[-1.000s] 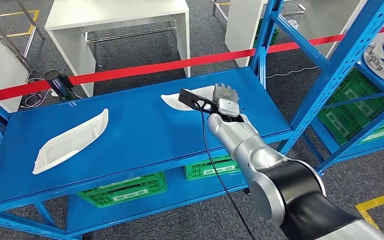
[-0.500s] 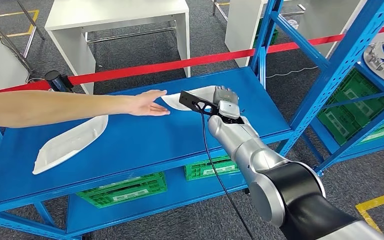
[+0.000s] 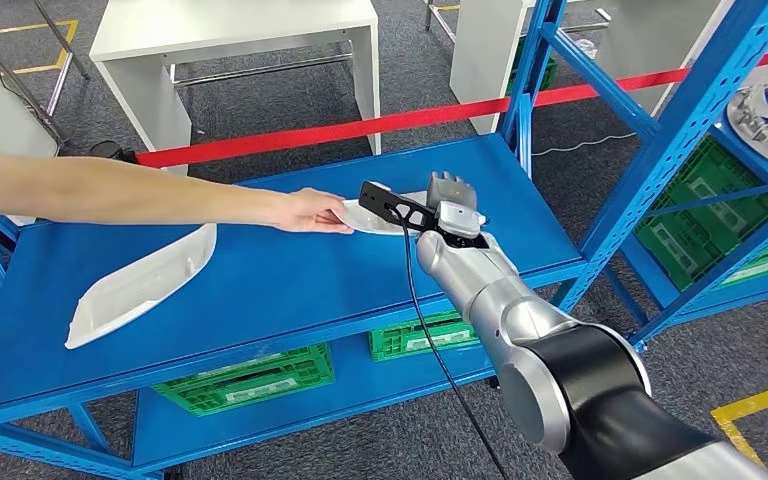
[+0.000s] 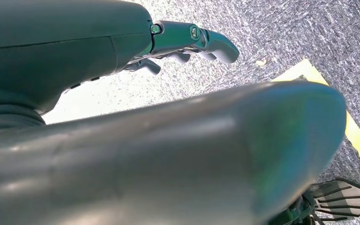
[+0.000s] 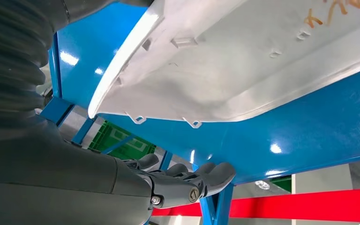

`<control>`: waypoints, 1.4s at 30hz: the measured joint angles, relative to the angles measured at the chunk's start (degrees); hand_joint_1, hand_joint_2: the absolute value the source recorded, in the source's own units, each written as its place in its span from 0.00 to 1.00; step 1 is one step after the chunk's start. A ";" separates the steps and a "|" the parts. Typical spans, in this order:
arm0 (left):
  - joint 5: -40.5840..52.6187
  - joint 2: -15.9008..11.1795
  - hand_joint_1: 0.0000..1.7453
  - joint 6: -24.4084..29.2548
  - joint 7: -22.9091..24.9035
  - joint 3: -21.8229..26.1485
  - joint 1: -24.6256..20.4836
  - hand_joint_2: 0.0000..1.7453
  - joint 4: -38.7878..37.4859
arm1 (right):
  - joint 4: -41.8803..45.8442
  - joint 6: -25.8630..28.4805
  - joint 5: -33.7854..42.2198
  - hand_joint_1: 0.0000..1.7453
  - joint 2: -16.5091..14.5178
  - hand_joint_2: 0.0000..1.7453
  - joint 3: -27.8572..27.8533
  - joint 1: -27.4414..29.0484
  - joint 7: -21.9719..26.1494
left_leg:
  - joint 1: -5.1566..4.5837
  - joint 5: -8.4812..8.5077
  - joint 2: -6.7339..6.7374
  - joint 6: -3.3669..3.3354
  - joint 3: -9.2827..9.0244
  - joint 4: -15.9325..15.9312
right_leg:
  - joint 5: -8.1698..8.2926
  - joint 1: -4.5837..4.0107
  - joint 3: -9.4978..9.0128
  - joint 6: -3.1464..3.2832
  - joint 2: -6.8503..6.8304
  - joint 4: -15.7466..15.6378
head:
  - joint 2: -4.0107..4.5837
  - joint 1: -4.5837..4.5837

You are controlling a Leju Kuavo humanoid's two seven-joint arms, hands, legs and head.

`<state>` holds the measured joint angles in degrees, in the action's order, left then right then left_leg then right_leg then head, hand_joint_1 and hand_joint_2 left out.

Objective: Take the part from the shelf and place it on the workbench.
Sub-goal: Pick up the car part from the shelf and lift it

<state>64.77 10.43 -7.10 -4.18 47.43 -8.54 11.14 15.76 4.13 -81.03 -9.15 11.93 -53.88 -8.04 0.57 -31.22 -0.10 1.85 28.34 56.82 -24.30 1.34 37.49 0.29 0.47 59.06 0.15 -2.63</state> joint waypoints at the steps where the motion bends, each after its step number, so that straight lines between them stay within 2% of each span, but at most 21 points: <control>1: 0.02 -0.02 0.00 0.00 -0.02 0.00 0.00 0.00 0.01 | -0.01 0.00 -0.01 0.00 -0.03 1.00 -0.01 0.03 0.00 | -0.06 -0.09 0.00 -0.18 0.05 0.12 | 0.02 0.09 -0.02 -0.14 0.00 -0.05 | 0.00 0.00; 4: 0.03 -0.05 0.00 0.00 -0.07 0.00 0.01 0.00 0.04 | 0.01 0.00 -0.03 0.00 -0.16 1.00 -0.03 0.09 0.02 | -0.28 -0.03 0.01 -0.69 0.11 0.04 | 0.38 0.27 -0.21 -0.66 0.01 -0.14 | 0.00 0.01; 6: 0.03 -0.05 0.00 0.00 -0.09 0.00 0.00 0.00 0.05 | 0.02 0.00 -0.04 0.00 -0.23 1.00 -0.05 0.12 0.01 | -0.19 0.33 0.06 -1.40 -0.36 -0.68 | 0.95 0.22 -0.33 -1.11 -0.01 0.05 | 0.00 -0.01; 8: 0.01 -0.02 0.00 0.00 -0.09 0.00 0.03 0.00 0.05 | 0.03 0.00 -0.07 0.00 -0.23 1.00 -0.14 0.07 0.03 | 0.13 0.86 0.14 -2.03 -1.30 -1.41 | 0.33 0.14 0.41 -1.43 -0.10 1.49 | 0.00 -0.13; 11: -0.23 0.03 0.00 0.00 -0.08 0.00 0.11 0.00 0.05 | 0.02 0.00 -0.16 0.00 -0.25 1.00 -0.27 0.14 0.14 | 0.25 1.08 0.13 -2.32 -1.72 -1.41 | -4.03 0.17 5.11 -1.78 -0.18 10.41 | 0.00 -0.23; 13: -0.44 0.06 0.00 0.00 -0.06 0.01 0.30 0.00 0.05 | 0.02 -0.01 -0.28 0.00 -0.25 1.00 -0.30 0.55 0.14 | 0.29 0.79 -0.01 -2.26 -1.83 -1.25 | -5.03 0.23 7.82 -1.96 -0.21 14.79 | 0.00 -0.24; 14: -0.56 0.07 0.00 0.00 -0.05 0.02 0.42 0.00 0.05 | 0.02 -0.01 -0.37 0.00 -0.25 1.00 -0.30 0.69 0.15 | 0.35 0.54 -0.11 -2.11 -2.01 -1.16 | -3.87 0.28 7.68 -2.03 -0.23 13.77 | 0.00 -0.25; 16: -0.79 0.07 0.00 0.00 -0.06 0.05 0.55 0.00 0.05 | 0.02 -0.02 -0.57 0.00 -0.25 1.00 -0.31 0.73 0.21 | 0.57 -0.27 -0.24 -1.53 -2.53 -0.86 | 0.11 0.33 4.78 -2.13 -0.28 6.81 | 0.00 -0.22; 17: -0.87 0.06 0.00 0.00 -0.08 0.06 0.52 0.00 0.06 | 0.01 -0.02 -0.64 0.00 -0.26 1.00 -0.31 0.65 0.27 | 0.64 -0.72 -0.25 -1.13 -2.68 -0.59 | 0.96 0.17 3.37 -2.05 -0.30 3.38 | 0.00 -0.26; 19: -0.93 0.02 0.00 0.00 -0.10 0.07 0.47 0.00 0.09 | 0.00 -0.07 -0.69 0.00 -0.43 1.00 -0.31 0.70 0.33 | 0.61 -1.57 -0.19 -0.18 -2.52 -0.13 | 0.70 -0.18 2.17 -1.10 -0.32 0.95 | 0.00 -0.29; 21: -0.96 0.02 0.00 0.00 -0.09 0.09 0.53 0.00 0.12 | 0.01 -0.16 -0.71 0.00 -0.61 1.00 -0.33 0.89 0.31 | 0.55 -2.04 -0.11 0.61 -2.68 0.06 | 0.36 -0.32 2.05 0.18 -0.29 1.43 | 0.00 -0.32; 23: -0.97 0.02 0.00 0.00 -0.09 0.13 0.54 0.00 0.13 | 0.03 -0.17 -0.77 0.00 -0.74 1.00 -0.35 0.84 0.27 | 0.59 -2.54 -0.05 1.06 -2.12 1.86 | 0.09 -0.20 1.53 0.94 -0.24 1.35 | 0.00 -0.24; 25: -0.97 0.02 0.00 0.00 -0.14 0.15 0.40 0.00 0.14 | 0.04 -0.16 -0.83 0.00 -0.88 1.00 -0.35 0.67 0.31 | 0.60 -4.63 -0.01 1.41 1.40 7.84 | -0.19 -0.09 0.97 1.45 -0.22 1.11 | 0.00 -0.09; 27: -0.97 0.02 0.00 0.00 -0.18 0.15 0.42 0.00 0.13 | 0.04 -0.20 -0.84 0.00 -0.97 1.00 -0.35 0.78 0.31 | 0.58 -7.30 -0.02 1.58 6.35 15.01 | -0.50 -0.22 0.77 1.78 -0.18 1.09 | 0.00 -0.03; 28: -0.97 0.02 0.00 0.00 -0.18 0.16 0.52 0.00 0.12 | 0.04 -0.22 -0.84 0.00 -1.02 1.00 -0.35 0.89 0.30 | 0.56 -7.50 -0.02 1.52 8.12 16.79 | -0.65 -0.32 0.67 1.86 -0.12 1.11 | 0.00 -0.03; 29: -0.97 0.02 0.00 0.00 -0.17 0.17 0.64 0.00 0.12 | 0.04 -0.23 -0.84 0.00 -1.06 1.00 -0.35 0.96 0.27 | 0.53 -6.44 -0.02 1.35 8.97 16.60 | -0.78 -0.41 0.53 1.88 -0.03 1.13 | 0.00 -0.02; 31: -0.96 0.00 0.00 0.00 -0.15 0.19 0.73 0.00 0.12 | 0.04 -0.24 -0.85 0.00 -1.14 1.00 -0.35 0.94 0.25 | 0.36 -1.31 -0.01 0.68 7.76 10.59 | -1.03 -0.52 0.08 1.74 0.13 1.15 | 0.00 -0.02; 33: -0.95 -0.08 0.00 0.00 -0.14 0.20 0.63 0.00 0.12 | 0.04 -0.25 -0.96 0.00 -1.20 0.50 -0.35 0.88 0.25 | -0.04 1.83 0.04 -0.05 5.88 4.20 | -1.15 -0.60 -0.28 1.35 0.17 1.11 | 0.00 -0.02; 35: -0.95 -0.13 0.00 0.00 -0.08 0.20 0.60 0.00 0.12 | 0.04 -0.30 -1.11 0.00 -1.20 0.00 -0.35 0.92 0.32 | -0.32 2.38 0.01 -0.43 5.16 2.17 | -1.27 -0.71 -0.34 0.80 0.17 1.10 | 0.00 0.00; 39: -0.78 -0.08 0.00 0.00 0.03 0.22 0.65 0.00 0.12 | 0.04 -0.39 -1.31 0.00 -1.15 0.00 -0.35 0.88 0.70 | -0.28 3.66 -0.30 -0.18 4.98 1.85 | -0.86 -0.88 -0.52 1.50 0.02 0.61 | 0.00 -0.16; 42: -0.58 -0.07 0.00 0.00 0.03 0.21 0.59 0.00 0.13 | 0.04 -0.37 -1.34 0.00 -1.10 0.00 -0.35 0.83 0.74 | -0.34 3.70 -0.36 -0.63 5.01 1.84 | -0.59 -0.85 -0.84 0.98 -0.05 0.02 | 0.00 -0.17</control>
<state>64.19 10.37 -7.10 -4.15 47.64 -7.95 11.27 15.80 3.76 -82.38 -10.25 11.58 -53.06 -7.30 0.24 -27.52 -0.46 1.22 33.35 58.66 -24.90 0.49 36.65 1.27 0.42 59.08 0.15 -2.80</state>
